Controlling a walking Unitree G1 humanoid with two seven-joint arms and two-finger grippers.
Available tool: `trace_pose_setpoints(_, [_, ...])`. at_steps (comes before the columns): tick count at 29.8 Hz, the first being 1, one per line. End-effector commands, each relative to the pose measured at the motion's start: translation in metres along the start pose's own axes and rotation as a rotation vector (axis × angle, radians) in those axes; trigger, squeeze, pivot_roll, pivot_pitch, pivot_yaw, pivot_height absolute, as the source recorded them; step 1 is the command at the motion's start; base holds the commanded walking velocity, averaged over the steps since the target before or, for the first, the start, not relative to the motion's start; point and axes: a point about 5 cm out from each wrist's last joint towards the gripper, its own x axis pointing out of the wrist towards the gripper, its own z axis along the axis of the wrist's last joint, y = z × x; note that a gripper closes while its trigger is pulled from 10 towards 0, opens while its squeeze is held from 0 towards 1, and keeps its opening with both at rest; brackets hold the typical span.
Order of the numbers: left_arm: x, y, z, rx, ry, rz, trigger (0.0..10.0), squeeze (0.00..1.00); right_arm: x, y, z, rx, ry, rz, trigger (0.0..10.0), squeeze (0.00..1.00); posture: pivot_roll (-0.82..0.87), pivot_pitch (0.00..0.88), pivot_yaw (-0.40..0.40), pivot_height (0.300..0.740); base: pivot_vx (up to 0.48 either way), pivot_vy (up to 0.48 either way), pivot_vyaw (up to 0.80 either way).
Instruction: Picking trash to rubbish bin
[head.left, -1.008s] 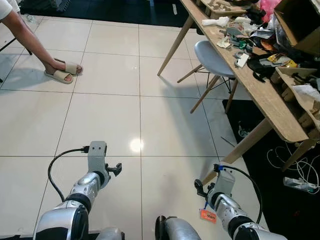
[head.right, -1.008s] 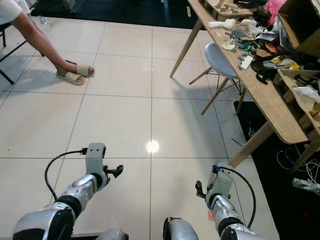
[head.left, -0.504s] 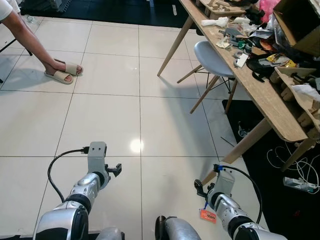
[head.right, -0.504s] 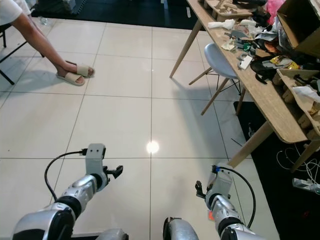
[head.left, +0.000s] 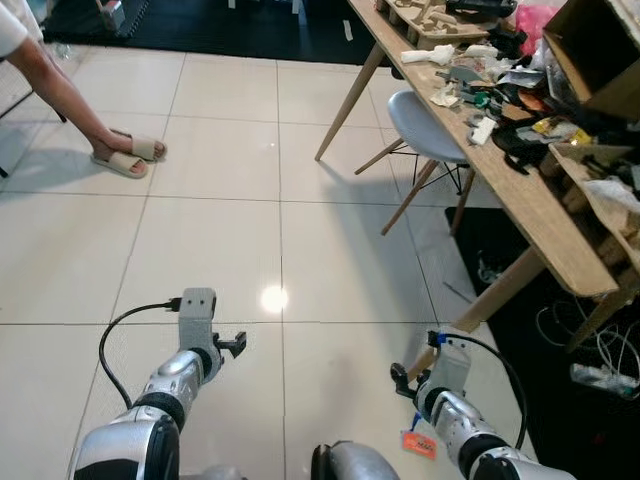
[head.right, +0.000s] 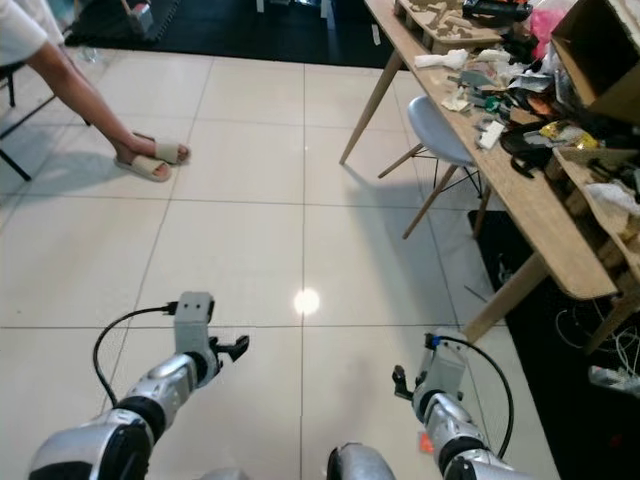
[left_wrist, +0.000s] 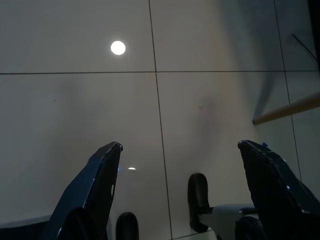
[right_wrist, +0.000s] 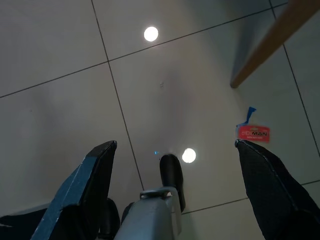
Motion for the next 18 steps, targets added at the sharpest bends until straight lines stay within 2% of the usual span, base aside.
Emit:
trace_pose_setpoints(1, [0.0006,-0.0050,-0.0060,0.004,0.020,-0.017,10.0,0.00,-0.0018,-0.0045,-0.0064,-0.001,0.027,-0.014,10.0,0.00,0.13,0.115,-0.093,0.740,0.289,0.000,0.00])
trace_pose_setpoints(18, [0.0012,-0.0084,-0.0079,0.004,0.024,-0.027,10.0,0.00,-0.0023,-0.0065,-0.0072,-0.004,0.034,-0.019,10.0,0.00,0.12,0.118,-0.096,0.740,0.295,0.000,0.00])
